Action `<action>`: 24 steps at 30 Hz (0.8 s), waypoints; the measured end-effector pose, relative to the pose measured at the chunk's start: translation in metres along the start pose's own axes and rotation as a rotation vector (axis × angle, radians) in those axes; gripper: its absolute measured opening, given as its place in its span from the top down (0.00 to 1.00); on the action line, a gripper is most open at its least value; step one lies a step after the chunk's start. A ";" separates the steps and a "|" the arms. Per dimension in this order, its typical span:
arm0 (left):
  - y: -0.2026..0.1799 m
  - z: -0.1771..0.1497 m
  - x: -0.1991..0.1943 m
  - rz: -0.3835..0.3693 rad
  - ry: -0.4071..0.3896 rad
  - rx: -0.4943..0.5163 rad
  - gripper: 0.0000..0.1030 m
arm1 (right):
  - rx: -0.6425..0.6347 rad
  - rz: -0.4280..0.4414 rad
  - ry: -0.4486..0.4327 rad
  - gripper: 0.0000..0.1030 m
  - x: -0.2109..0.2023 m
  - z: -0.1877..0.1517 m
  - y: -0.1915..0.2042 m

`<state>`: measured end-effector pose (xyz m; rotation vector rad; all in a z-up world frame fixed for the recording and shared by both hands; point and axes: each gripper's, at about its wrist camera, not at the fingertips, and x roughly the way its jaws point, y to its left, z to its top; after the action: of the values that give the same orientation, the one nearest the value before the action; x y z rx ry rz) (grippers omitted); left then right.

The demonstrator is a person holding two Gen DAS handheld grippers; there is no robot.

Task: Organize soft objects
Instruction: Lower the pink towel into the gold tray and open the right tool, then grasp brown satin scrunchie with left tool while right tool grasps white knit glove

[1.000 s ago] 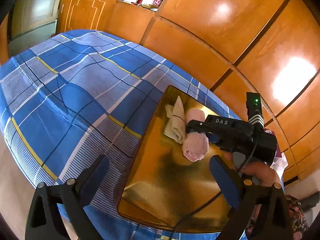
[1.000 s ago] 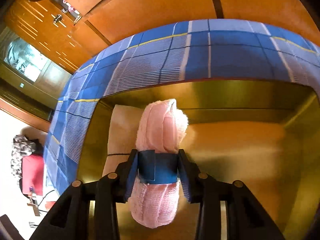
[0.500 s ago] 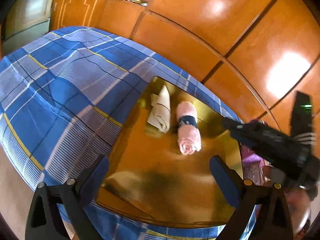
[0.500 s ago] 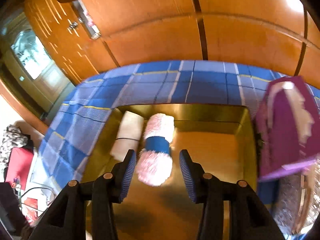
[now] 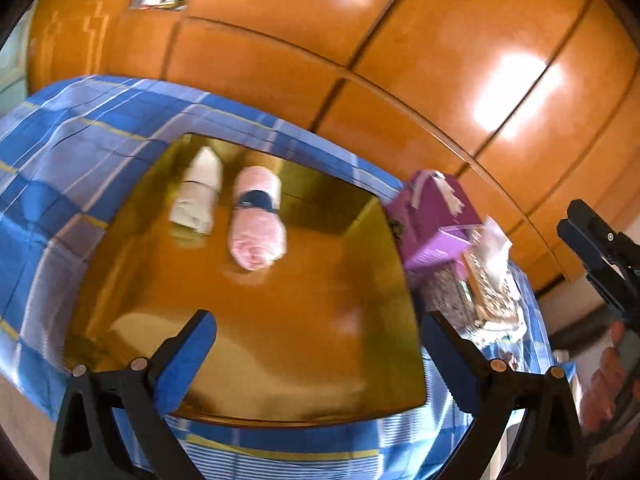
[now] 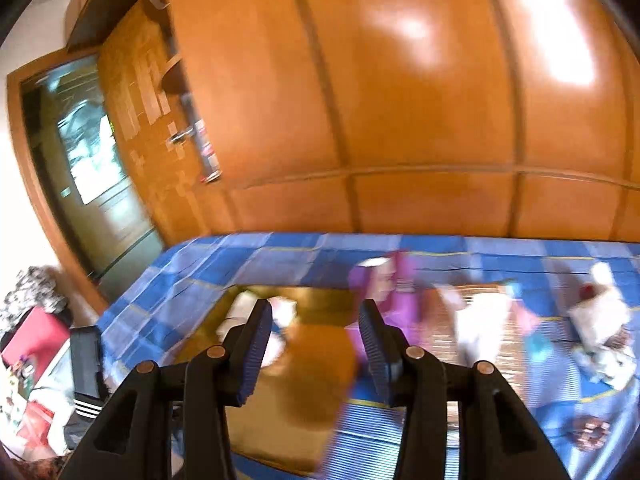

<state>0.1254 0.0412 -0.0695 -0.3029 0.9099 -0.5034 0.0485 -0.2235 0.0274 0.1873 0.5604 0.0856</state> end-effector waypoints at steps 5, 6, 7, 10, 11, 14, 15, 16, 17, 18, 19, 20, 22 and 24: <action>-0.033 -0.002 0.005 -0.032 0.014 0.089 0.00 | 0.096 -0.131 -0.011 0.56 -0.025 -0.012 -0.062; -0.039 -0.004 0.005 -0.040 0.014 0.105 0.00 | 0.125 -0.169 -0.007 0.56 -0.031 -0.019 -0.080; -0.048 -0.006 0.005 -0.052 0.019 0.127 0.00 | 0.144 -0.196 -0.003 0.56 -0.035 -0.024 -0.092; -0.076 -0.007 0.008 -0.092 0.040 0.198 0.00 | 0.228 -0.291 0.034 0.56 -0.047 -0.047 -0.137; -0.084 -0.007 0.009 -0.105 0.044 0.218 0.00 | 0.263 -0.328 0.042 0.56 -0.054 -0.057 -0.155; -0.122 -0.011 0.015 -0.160 0.069 0.309 0.00 | 0.354 -0.449 0.062 0.56 -0.073 -0.083 -0.204; -0.135 -0.014 0.017 -0.178 0.078 0.342 0.00 | 0.381 -0.481 0.079 0.56 -0.078 -0.091 -0.219; -0.154 -0.018 0.021 -0.201 0.089 0.388 0.00 | 0.412 -0.514 0.101 0.56 -0.082 -0.098 -0.235; -0.170 -0.022 0.024 -0.219 0.099 0.427 0.00 | 0.451 -0.550 0.116 0.55 -0.088 -0.107 -0.253; -0.181 -0.026 0.026 -0.232 0.108 0.454 0.00 | 0.472 -0.568 0.115 0.55 -0.093 -0.113 -0.264; -0.201 -0.032 0.031 -0.263 0.131 0.503 0.00 | 0.487 -0.581 0.112 0.52 -0.099 -0.120 -0.277; -0.216 -0.038 0.035 -0.281 0.149 0.540 0.00 | 0.496 -0.594 0.117 0.46 -0.104 -0.125 -0.288; -0.249 -0.053 0.047 -0.310 0.184 0.631 0.00 | 0.517 -0.618 0.129 0.37 -0.110 -0.134 -0.307; -0.280 -0.070 0.064 -0.321 0.225 0.709 0.00 | 0.544 -0.635 0.125 0.37 -0.117 -0.142 -0.318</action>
<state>0.0215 -0.2322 -0.0258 0.2661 0.8443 -1.1336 -0.1170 -0.5289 -0.0937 0.5256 0.7375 -0.6825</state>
